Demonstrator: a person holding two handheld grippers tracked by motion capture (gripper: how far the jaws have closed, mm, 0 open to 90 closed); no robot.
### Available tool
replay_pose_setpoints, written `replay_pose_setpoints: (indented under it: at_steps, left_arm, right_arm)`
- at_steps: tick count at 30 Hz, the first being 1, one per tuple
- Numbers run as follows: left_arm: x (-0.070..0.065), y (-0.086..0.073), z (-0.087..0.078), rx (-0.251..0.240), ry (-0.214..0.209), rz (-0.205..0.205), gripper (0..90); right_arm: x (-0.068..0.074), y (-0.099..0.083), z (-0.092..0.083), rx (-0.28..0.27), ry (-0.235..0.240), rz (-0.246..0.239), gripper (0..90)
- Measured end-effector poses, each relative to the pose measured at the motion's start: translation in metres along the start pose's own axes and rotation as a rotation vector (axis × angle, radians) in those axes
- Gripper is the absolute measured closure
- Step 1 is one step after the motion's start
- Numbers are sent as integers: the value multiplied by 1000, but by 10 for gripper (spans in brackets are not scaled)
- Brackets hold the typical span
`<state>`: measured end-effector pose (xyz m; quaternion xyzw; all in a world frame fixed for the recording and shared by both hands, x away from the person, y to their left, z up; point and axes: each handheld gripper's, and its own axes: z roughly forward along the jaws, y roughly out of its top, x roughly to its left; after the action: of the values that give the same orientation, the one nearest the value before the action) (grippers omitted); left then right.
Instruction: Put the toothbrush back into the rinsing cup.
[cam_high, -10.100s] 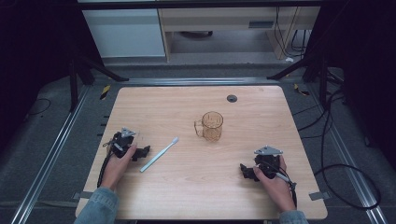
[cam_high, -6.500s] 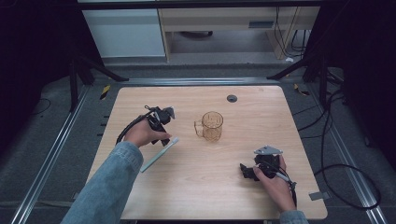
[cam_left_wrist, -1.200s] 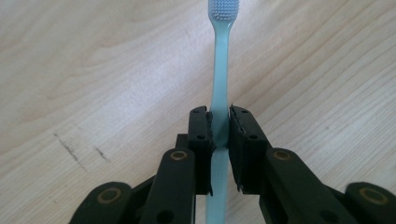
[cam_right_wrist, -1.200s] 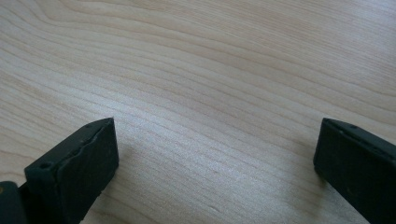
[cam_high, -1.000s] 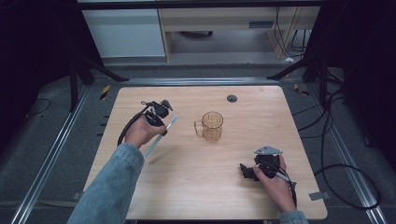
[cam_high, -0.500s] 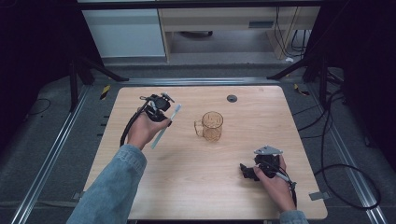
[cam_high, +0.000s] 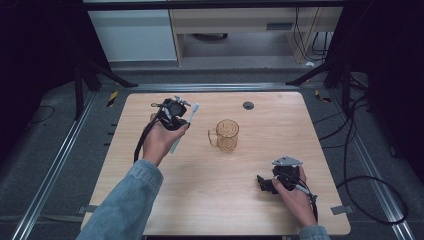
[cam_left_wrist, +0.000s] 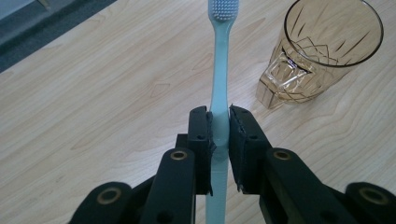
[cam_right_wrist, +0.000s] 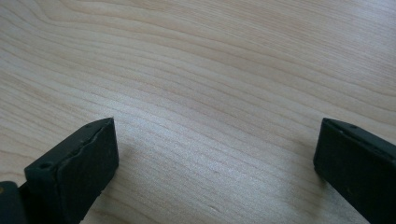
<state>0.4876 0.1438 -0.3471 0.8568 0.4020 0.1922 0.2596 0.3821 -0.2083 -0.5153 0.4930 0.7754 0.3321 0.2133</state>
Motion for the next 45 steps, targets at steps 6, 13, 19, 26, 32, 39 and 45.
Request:
replay_pose_setpoints:
  at_steps: [6, 13, 19, 26, 32, 39, 45]
  left_arm:
    - [-4, 3, -2, -50, 10, -18, 787]
    - [-11, 6, -7, -140, 36, -29, 787]
    - [-22, 9, -6, -200, 60, -15, 787]
    - [-27, 7, -8, -288, 79, -27, 787]
    - [-30, 2, -7, -360, 77, -78, 787]
    - [-38, 7, -10, -400, 75, -117, 787]
    - [-45, 9, -14, -459, 97, -161, 788]
  right_arm:
    - [0, 0, 0, 0, 0, 0, 3]
    - [0, 0, 0, 0, 0, 0, 3]
    - [0, 0, 0, 1, 0, 0, 3]
    - [0, 0, 0, 2, 2, -3, 3]
    - [1, 0, 0, 3, 10, -6, 3]
    - [0, 0, 0, 4, 10, -11, 3]
    - [1, 0, 0, 3, 17, -17, 3]
